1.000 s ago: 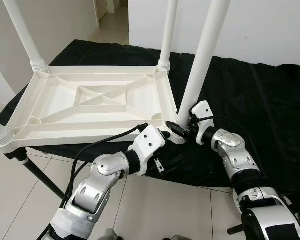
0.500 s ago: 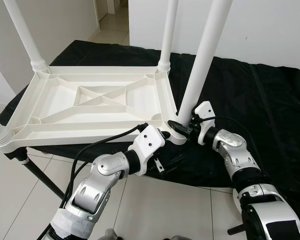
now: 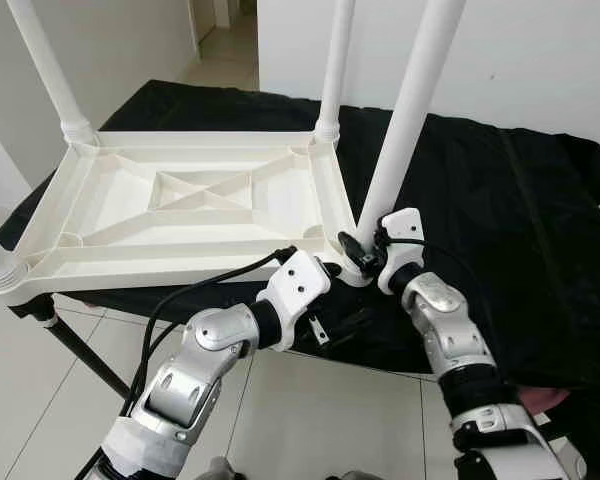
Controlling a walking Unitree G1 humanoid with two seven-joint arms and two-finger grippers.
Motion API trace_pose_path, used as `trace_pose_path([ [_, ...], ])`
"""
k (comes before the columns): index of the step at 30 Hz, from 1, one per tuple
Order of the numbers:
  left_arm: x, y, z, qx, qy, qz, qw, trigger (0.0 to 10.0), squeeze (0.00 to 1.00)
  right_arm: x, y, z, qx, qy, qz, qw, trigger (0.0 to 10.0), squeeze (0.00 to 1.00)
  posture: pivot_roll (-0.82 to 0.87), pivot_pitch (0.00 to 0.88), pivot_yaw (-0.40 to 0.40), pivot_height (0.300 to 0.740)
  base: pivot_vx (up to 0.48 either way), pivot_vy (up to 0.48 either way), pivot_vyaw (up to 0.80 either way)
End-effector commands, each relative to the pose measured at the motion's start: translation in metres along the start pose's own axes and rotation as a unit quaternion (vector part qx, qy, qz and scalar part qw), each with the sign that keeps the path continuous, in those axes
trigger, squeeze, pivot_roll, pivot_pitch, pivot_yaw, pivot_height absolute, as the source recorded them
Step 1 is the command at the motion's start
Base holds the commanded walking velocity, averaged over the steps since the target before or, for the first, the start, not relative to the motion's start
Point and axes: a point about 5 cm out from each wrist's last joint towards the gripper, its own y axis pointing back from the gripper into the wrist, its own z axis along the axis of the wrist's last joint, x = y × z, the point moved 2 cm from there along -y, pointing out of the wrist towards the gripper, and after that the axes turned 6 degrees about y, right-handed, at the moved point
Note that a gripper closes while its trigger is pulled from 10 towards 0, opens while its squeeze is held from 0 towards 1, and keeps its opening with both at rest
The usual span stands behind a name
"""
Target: Building children table
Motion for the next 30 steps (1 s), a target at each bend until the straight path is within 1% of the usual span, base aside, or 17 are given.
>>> trace_pose_path([
  [1, 0.004, 0.000, 0.000, -0.001, -0.004, 0.029, 1.000, 10.0, 0.00, -0.004, 0.004, -0.009, 0.022, -0.004, -0.025, 0.999, 10.0, 0.00, -0.06, 0.046, -0.006, 0.740, 0.000, 0.000, 0.00],
  [3, 0.003, -0.001, 0.000, -0.002, -0.004, 0.027, 1.000, 10.0, 0.00, 0.002, 0.008, -0.005, 0.014, -0.011, -0.087, 0.996, 10.0, 0.00, -0.07, 0.045, -0.005, 0.740, 0.000, 0.000, 0.00],
  [6, 0.002, -0.002, 0.000, -0.003, -0.003, 0.026, 1.000, 10.0, 0.00, 0.010, 0.013, -0.002, 0.010, -0.030, -0.158, 0.987, 10.0, 0.00, -0.07, 0.045, -0.005, 0.740, 0.000, 0.000, 0.00],
  [8, 0.002, -0.002, 0.000, -0.003, -0.003, 0.026, 1.000, 10.0, 0.00, 0.010, 0.013, -0.002, 0.010, -0.030, -0.158, 0.987, 10.0, 0.00, -0.07, 0.045, -0.005, 0.740, 0.000, 0.000, 0.00],
  [9, 0.002, -0.002, 0.000, -0.004, -0.003, 0.026, 1.000, 10.0, 0.00, 0.012, 0.015, -0.002, 0.013, -0.035, -0.171, 0.985, 10.0, 0.00, -0.07, 0.045, -0.005, 0.740, 0.000, 0.000, 0.00],
  [10, 0.002, -0.002, 0.000, -0.004, -0.003, 0.026, 1.000, 10.0, 0.00, 0.012, 0.015, -0.002, 0.013, -0.035, -0.171, 0.985, 10.0, 0.00, -0.07, 0.045, -0.005, 0.740, 0.000, 0.000, 0.00],
  [11, 0.002, -0.003, 0.001, -0.004, -0.003, 0.026, 1.000, 10.0, 0.00, 0.018, 0.016, -0.001, 0.018, -0.040, -0.174, 0.984, 10.0, 0.00, -0.07, 0.045, -0.005, 0.740, 0.000, 0.000, 0.00],
  [12, 0.002, -0.003, 0.001, -0.004, -0.003, 0.026, 1.000, 10.0, 0.00, 0.018, 0.016, -0.001, 0.018, -0.040, -0.174, 0.984, 10.0, 0.00, -0.07, 0.045, -0.005, 0.740, 0.000, 0.000, 0.00],
  [13, 0.002, -0.003, 0.000, -0.004, -0.003, 0.026, 1.000, 10.0, 0.00, 0.022, 0.017, 0.000, 0.020, -0.042, -0.173, 0.984, 10.0, 0.00, -0.06, 0.036, -0.012, 0.740, 0.000, 0.000, 0.00],
  [16, 0.001, -0.002, 0.000, -0.003, -0.004, 0.025, 1.000, 10.0, 0.00, 0.020, 0.018, 0.002, 0.020, -0.047, -0.171, 0.984, 10.0, 0.00, -0.06, 0.033, -0.013, 0.740, 0.000, 0.000, 0.00],
  [17, 0.001, -0.002, -0.001, -0.003, -0.005, 0.025, 1.000, 10.0, 0.00, 0.019, 0.018, 0.002, 0.018, -0.052, -0.169, 0.984, 10.0, 1.00, -0.06, 0.033, -0.013, 0.740, 0.000, 0.000, 0.00],
  [19, 0.001, -0.002, -0.001, -0.003, -0.005, 0.025, 1.000, 10.0, 0.00, 0.019, 0.018, 0.002, 0.018, -0.052, -0.169, 0.984, 10.0, 1.00, -0.06, 0.033, -0.013, 0.740, 0.000, 0.000, 0.00],
  [23, 0.003, -0.001, 0.000, -0.003, -0.005, 0.026, 1.000, 10.0, 0.00, 0.017, 0.020, 0.008, -0.005, -0.064, -0.150, 0.987, 10.0, 1.00, -0.06, 0.028, -0.015, 0.740, 0.000, 0.000, 0.00],
  [24, 0.002, -0.001, 0.000, -0.002, -0.005, 0.026, 1.000, 10.0, 0.00, 0.014, 0.021, 0.010, -0.014, -0.065, -0.133, 0.989, 10.0, 1.00, -0.06, 0.023, -0.017, 0.740, 0.000, 0.000, 0.00],
  [25, 0.002, -0.001, 0.000, -0.002, -0.005, 0.026, 1.000, 10.0, 0.00, 0.014, 0.021, 0.010, -0.014, -0.065, -0.133, 0.989, 10.0, 1.00, -0.06, 0.023, -0.017, 0.740, 0.000, 0.000, 0.00],
  [28, 0.002, -0.002, -0.001, -0.001, -0.006, 0.025, 1.000, 10.0, 0.00, 0.009, 0.022, 0.010, -0.020, -0.055, -0.060, 0.996, 10.0, 1.00, -0.06, 0.020, -0.020, 0.740, 0.000, 0.000, 0.00],
  [30, 0.002, -0.002, -0.001, -0.001, -0.006, 0.025, 1.000, 10.0, 0.00, 0.009, 0.022, 0.010, -0.020, -0.055, -0.060, 0.996, 10.0, 1.00, -0.06, 0.020, -0.020, 0.740, 0.000, 0.000, 0.00],
])
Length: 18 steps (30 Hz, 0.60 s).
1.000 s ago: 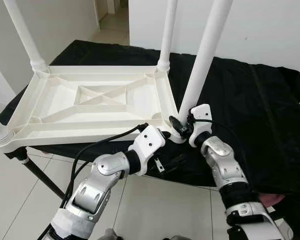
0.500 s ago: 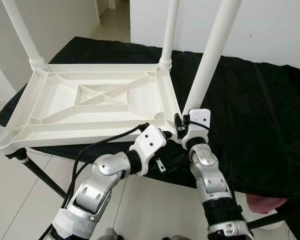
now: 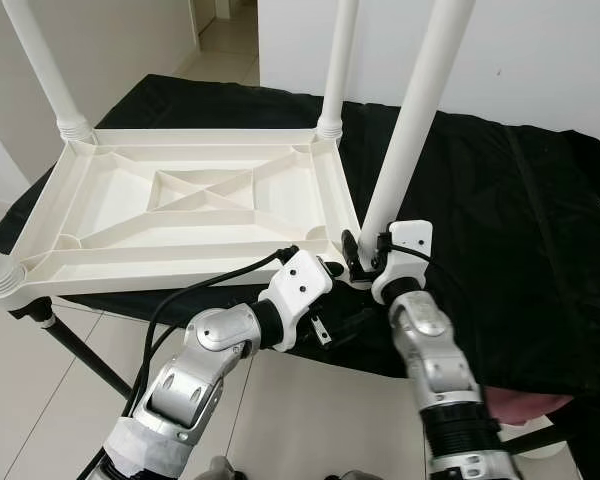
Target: Building children table
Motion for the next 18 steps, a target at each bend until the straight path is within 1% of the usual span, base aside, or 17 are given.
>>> trace_pose_path([
  [1, 0.003, 0.000, -0.003, 0.004, -0.004, 0.026, 1.000, 10.0, 0.00, -0.001, 0.000, 0.001, 0.001, 0.009, 0.034, 0.999, 10.0, 0.00, -0.06, 0.020, -0.020, 0.740, 0.000, 0.000, 0.00],
  [2, 0.003, 0.000, -0.003, 0.004, -0.004, 0.026, 1.000, 10.0, 0.00, -0.001, 0.000, 0.001, 0.001, 0.009, 0.034, 0.999, 10.0, 0.00, -0.06, 0.020, -0.020, 0.740, 0.000, 0.000, 0.00],
  [5, 0.005, 0.000, -0.002, 0.005, -0.006, 0.027, 1.000, 10.0, 0.00, -0.009, -0.003, -0.003, 0.012, 0.045, 0.133, 0.990, 10.0, 0.00, -0.07, 0.015, -0.016, 0.740, 0.000, 0.000, 0.00],
  [6, 0.005, 0.000, -0.002, 0.005, -0.007, 0.027, 1.000, 10.0, 0.00, -0.010, -0.004, -0.003, 0.014, 0.053, 0.151, 0.987, 10.0, 0.00, -0.07, 0.015, -0.016, 0.740, 0.000, 0.000, 0.00],
  [7, 0.005, 0.000, -0.002, 0.005, -0.007, 0.027, 1.000, 10.0, 0.00, -0.010, -0.004, -0.003, 0.014, 0.053, 0.151, 0.987, 10.0, 0.00, -0.07, 0.015, -0.016, 0.740, 0.000, 0.000, 0.00],
  [8, 0.005, 0.000, -0.002, 0.005, -0.007, 0.027, 1.000, 10.0, 0.00, -0.011, -0.006, -0.004, 0.015, 0.061, 0.173, 0.983, 10.0, 0.00, -0.07, 0.015, -0.013, 0.740, 0.000, 0.000, 0.00],
  [9, 0.005, 0.000, -0.002, 0.005, -0.007, 0.027, 1.000, 10.0, 0.00, -0.011, -0.006, -0.004, 0.015, 0.061, 0.173, 0.983, 10.0, 0.00, -0.07, 0.015, -0.013, 0.740, 0.000, 0.000, 0.00],
  [11, 0.006, -0.001, -0.002, 0.005, -0.008, 0.027, 1.000, 10.0, 0.00, -0.011, -0.011, -0.003, 0.011, 0.083, 0.211, 0.974, 10.0, 0.00, -0.07, 0.016, -0.008, 0.740, 0.000, 0.000, 0.00],
  [13, 0.006, -0.001, -0.002, 0.005, -0.008, 0.027, 1.000, 10.0, 0.00, -0.011, -0.011, -0.003, 0.011, 0.083, 0.211, 0.974, 10.0, 0.00, -0.07, 0.016, -0.008, 0.740, 0.000, 0.000, 0.00],
  [14, 0.006, -0.001, -0.002, 0.006, -0.009, 0.027, 1.000, 10.0, 0.00, -0.010, -0.014, -0.003, 0.009, 0.090, 0.230, 0.969, 10.0, 0.00, -0.07, 0.017, -0.003, 0.740, 0.000, 0.000, 0.00],
  [16, 0.007, -0.001, -0.001, 0.005, -0.010, 0.027, 1.000, 10.0, 0.00, -0.007, -0.020, -0.003, 0.013, 0.082, 0.267, 0.960, 10.0, 0.00, -0.06, 0.019, -0.004, 0.740, 0.000, 0.000, 0.00],
  [17, 0.007, -0.001, -0.001, 0.005, -0.010, 0.027, 1.000, 10.0, 0.00, -0.007, -0.020, -0.003, 0.013, 0.082, 0.267, 0.960, 10.0, 0.00, -0.06, 0.019, -0.004, 0.740, 0.000, 0.000, 0.00],
  [18, 0.007, -0.001, -0.001, 0.005, -0.010, 0.027, 1.000, 10.0, 0.00, -0.007, -0.021, -0.002, 0.015, 0.077, 0.281, 0.957, 10.0, 0.00, -0.06, 0.019, -0.003, 0.740, 0.000, 0.000, 0.00],
])
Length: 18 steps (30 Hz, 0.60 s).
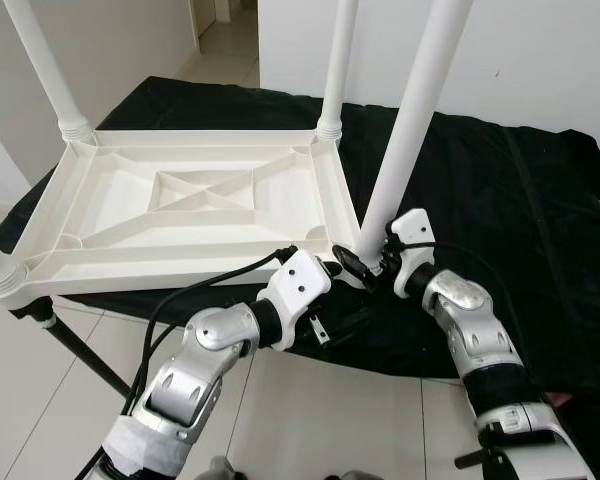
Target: Building children table
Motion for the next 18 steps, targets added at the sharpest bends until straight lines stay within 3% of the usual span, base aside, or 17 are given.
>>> trace_pose_path([
  [1, 0.006, -0.001, -0.001, 0.003, -0.007, 0.026, 1.000, 10.0, 0.00, 0.002, -0.001, -0.003, 0.003, -0.007, 0.021, 1.000, 10.0, 0.00, -0.06, 0.019, -0.003, 0.740, 0.000, 0.000, 0.00],
  [4, 0.006, -0.001, 0.000, 0.003, -0.008, 0.027, 1.000, 10.0, 0.00, 0.002, -0.004, -0.005, 0.007, -0.005, 0.031, 0.999, 10.0, 0.00, -0.06, 0.018, -0.003, 0.740, 0.000, 0.000, 0.00],
  [5, 0.007, -0.001, 0.000, 0.003, -0.008, 0.028, 1.000, 10.0, 0.00, 0.002, -0.007, -0.008, 0.016, 0.000, 0.037, 0.999, 1.6, 0.00, -0.06, 0.017, -0.003, 0.740, 0.000, 0.000, 0.00],
  [6, 0.007, -0.001, 0.000, 0.003, -0.008, 0.028, 1.000, 10.0, 0.00, 0.002, -0.007, -0.008, 0.016, 0.000, 0.037, 0.999, 1.6, 0.00, -0.06, 0.017, -0.003, 0.740, 0.000, 0.000, 0.00],
  [7, 0.007, -0.001, 0.000, 0.003, -0.009, 0.029, 1.000, 10.0, 0.00, 0.001, -0.009, -0.011, 0.023, 0.006, 0.041, 0.999, 0.0, 0.00, -0.06, 0.016, -0.002, 0.740, 0.000, 0.000, 0.00],
  [18, 0.008, 0.000, 0.000, 0.003, -0.010, 0.031, 0.999, 10.0, 0.00, 0.001, -0.008, -0.027, 0.051, -0.002, 0.052, 0.997, 0.0, 0.00, -0.05, 0.019, -0.003, 0.740, 0.000, 0.000, 0.00],
])
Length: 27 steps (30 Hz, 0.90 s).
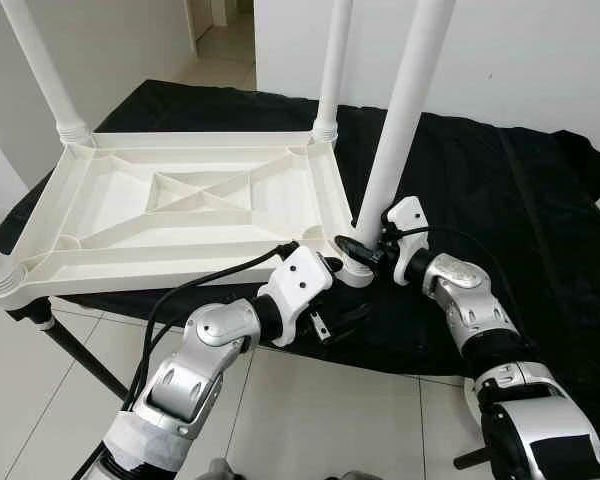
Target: Building children table
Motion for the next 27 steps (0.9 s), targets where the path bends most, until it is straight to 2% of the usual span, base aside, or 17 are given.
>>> trace_pose_path([
  [1, 0.005, 0.001, -0.003, 0.004, -0.002, 0.031, 1.000, 10.0, 0.00, 0.010, 0.002, -0.017, 0.035, -0.013, 0.021, 0.999, 10.0, 0.00, -0.05, 0.026, -0.002, 0.740, 0.000, 0.000, 0.00],
  [7, 0.004, 0.001, -0.003, 0.004, -0.001, 0.029, 1.000, 10.0, 0.00, 0.003, 0.004, -0.016, 0.030, -0.024, -0.018, 0.999, 10.0, 0.00, -0.06, 0.030, -0.004, 0.740, 0.000, 0.000, 0.00],
  [8, 0.003, 0.001, -0.003, 0.004, 0.000, 0.029, 1.000, 10.0, 0.00, 0.002, 0.003, -0.014, 0.030, -0.023, -0.044, 0.998, 10.0, 0.00, -0.06, 0.034, -0.003, 0.740, 0.000, 0.000, 0.00],
  [9, 0.003, 0.001, -0.003, 0.004, 0.000, 0.029, 1.000, 10.0, 0.00, 0.002, 0.003, -0.014, 0.030, -0.023, -0.044, 0.998, 10.0, 0.00, -0.06, 0.034, -0.003, 0.740, 0.000, 0.000, 0.00],
  [10, 0.003, 0.001, -0.003, 0.004, 0.001, 0.028, 1.000, 10.0, 0.00, 0.000, 0.002, -0.013, 0.035, -0.026, -0.092, 0.995, 10.0, 0.00, -0.06, 0.038, -0.003, 0.740, 0.000, 0.000, 0.00],
  [12, 0.003, 0.001, -0.003, 0.004, 0.001, 0.028, 1.000, 10.0, 0.00, 0.000, 0.002, -0.013, 0.035, -0.026, -0.092, 0.995, 10.0, 0.00, -0.06, 0.038, -0.003, 0.740, 0.000, 0.000, 0.00],
  [14, 0.001, 0.000, -0.004, 0.004, 0.003, 0.026, 1.000, 10.0, 0.00, 0.000, 0.003, -0.012, 0.044, -0.038, -0.162, 0.985, 10.0, 0.00, -0.07, 0.042, -0.001, 0.740, 0.000, 0.000, 0.00],
  [17, 0.000, 0.000, -0.004, 0.004, 0.004, 0.024, 1.000, 10.0, 0.00, 0.001, 0.004, -0.011, 0.046, -0.048, -0.195, 0.979, 10.0, 0.00, -0.07, 0.042, -0.001, 0.740, 0.000, 0.000, 0.00],
  [19, -0.001, -0.001, -0.004, 0.004, 0.005, 0.022, 1.000, 10.0, 0.00, 0.009, 0.007, -0.008, 0.050, -0.056, -0.257, 0.964, 10.0, 0.00, -0.07, 0.041, -0.004, 0.740, 0.000, 0.000, 0.00],
  [20, -0.001, -0.001, -0.004, 0.004, 0.005, 0.022, 1.000, 10.0, 0.00, 0.009, 0.007, -0.008, 0.050, -0.056, -0.257, 0.964, 10.0, 0.00, -0.07, 0.041, -0.004, 0.740, 0.000, 0.000, 0.00],
  [22, -0.002, -0.001, -0.005, 0.005, 0.005, 0.020, 1.000, 10.0, 0.00, 0.020, 0.010, -0.006, 0.058, -0.055, -0.301, 0.950, 10.0, 0.00, -0.07, 0.041, -0.005, 0.740, 0.000, 0.000, 0.00],
  [24, -0.002, -0.001, -0.005, 0.005, 0.005, 0.020, 1.000, 10.0, 0.00, 0.020, 0.010, -0.006, 0.058, -0.055, -0.301, 0.950, 10.0, 0.00, -0.07, 0.041, -0.005, 0.740, 0.000, 0.000, 0.00],
  [25, -0.002, -0.001, -0.005, 0.005, 0.006, 0.019, 1.000, 10.0, 0.00, 0.032, 0.012, -0.005, 0.063, -0.062, -0.334, 0.939, 10.0, 0.00, -0.07, 0.038, -0.009, 0.740, 0.000, 0.000, 0.00],
  [26, -0.003, -0.001, -0.005, 0.005, 0.006, 0.019, 1.000, 10.0, 0.00, 0.039, 0.012, -0.003, 0.063, -0.067, -0.350, 0.932, 10.0, 0.00, -0.07, 0.038, -0.009, 0.740, 0.000, 0.000, 0.00],
  [27, -0.003, -0.001, -0.005, 0.005, 0.006, 0.019, 1.000, 10.0, 0.00, 0.039, 0.012, -0.003, 0.063, -0.067, -0.350, 0.932, 10.0, 0.00, -0.07, 0.038, -0.009, 0.740, 0.000, 0.000, 0.00],
])
